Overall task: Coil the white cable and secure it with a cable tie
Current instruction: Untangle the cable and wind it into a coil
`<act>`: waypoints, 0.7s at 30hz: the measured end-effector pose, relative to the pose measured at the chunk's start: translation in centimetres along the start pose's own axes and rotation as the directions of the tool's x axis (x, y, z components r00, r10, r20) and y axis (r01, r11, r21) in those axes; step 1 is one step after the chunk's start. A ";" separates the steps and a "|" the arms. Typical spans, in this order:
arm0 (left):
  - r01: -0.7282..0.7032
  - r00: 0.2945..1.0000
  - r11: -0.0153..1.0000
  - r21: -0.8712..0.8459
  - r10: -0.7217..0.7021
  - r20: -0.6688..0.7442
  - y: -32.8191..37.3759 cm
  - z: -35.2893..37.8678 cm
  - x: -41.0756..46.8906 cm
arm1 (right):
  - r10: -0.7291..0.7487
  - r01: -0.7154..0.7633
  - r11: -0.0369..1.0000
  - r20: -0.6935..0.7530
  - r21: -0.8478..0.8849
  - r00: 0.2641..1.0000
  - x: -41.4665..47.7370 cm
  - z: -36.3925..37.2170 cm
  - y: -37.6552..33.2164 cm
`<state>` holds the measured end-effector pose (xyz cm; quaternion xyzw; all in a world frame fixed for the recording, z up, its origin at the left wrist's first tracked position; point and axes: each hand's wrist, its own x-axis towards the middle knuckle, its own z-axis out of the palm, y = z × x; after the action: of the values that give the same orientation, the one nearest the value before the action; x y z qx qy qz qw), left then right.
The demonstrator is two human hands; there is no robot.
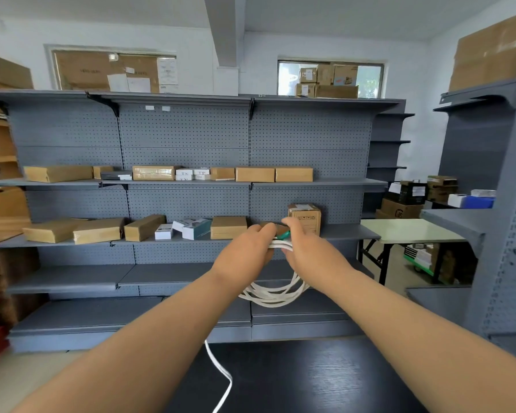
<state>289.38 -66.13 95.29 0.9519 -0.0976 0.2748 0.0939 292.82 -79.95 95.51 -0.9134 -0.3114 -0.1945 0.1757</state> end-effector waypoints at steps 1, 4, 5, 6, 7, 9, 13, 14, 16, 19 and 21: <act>-0.002 1.000 1.000 0.002 0.002 0.005 -0.1 0.0 0.0 | -0.009 0.008 0.998 -0.015 -0.056 1.000 -0.1 0.1 0.0; -0.010 1.000 1.000 -0.009 0.010 0.027 -0.2 0.2 0.0 | -0.040 0.032 0.989 -0.051 -0.147 0.998 -0.3 0.3 -0.2; -0.009 1.000 1.000 -0.020 0.010 0.022 -0.2 0.3 0.0 | -0.035 0.028 0.989 -0.045 -0.143 0.998 -0.2 0.5 -0.3; -0.003 1.000 1.000 -0.029 0.003 0.021 -0.2 0.3 0.1 | -0.028 0.024 0.990 -0.029 -0.140 0.999 -0.2 0.6 -0.3; 0.007 1.000 0.999 -0.036 -0.006 0.025 -0.2 0.3 0.2 | -0.025 0.024 0.988 -0.006 -0.150 1.000 -0.1 0.7 -0.3; 0.045 0.998 0.998 -0.047 -0.043 0.045 -0.1 0.3 0.3 | -0.025 0.031 0.980 0.032 -0.196 0.999 -0.1 0.9 -0.2; 0.197 0.979 0.955 -0.221 -0.203 -0.002 -0.3 0.3 0.2 | 0.002 0.003 0.985 0.030 -0.173 1.000 0.0 0.9 -0.2; 0.232 0.970 0.930 -0.286 -0.244 -0.006 -0.4 0.4 0.0 | 0.031 -0.027 0.989 0.020 -0.144 0.999 0.0 0.8 -0.1; 0.275 0.955 0.872 -0.404 -0.297 0.010 -0.4 0.4 -0.4 | 0.120 -0.120 0.992 -0.009 -0.049 0.993 0.1 0.7 0.2; 0.310 0.939 0.786 -0.535 -0.341 0.042 -0.4 0.3 -0.9 | 0.241 -0.237 0.965 -0.028 0.112 0.970 0.2 0.6 0.6; 0.306 0.939 0.765 -0.567 -0.342 0.046 -0.4 0.3 -0.9 | 0.282 -0.272 0.938 -0.018 0.216 0.959 0.1 0.7 0.8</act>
<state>288.86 -65.72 94.48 0.8744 -0.0062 0.2416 0.4206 293.56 -80.18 94.78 -0.9193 -0.1942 -0.1557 0.3050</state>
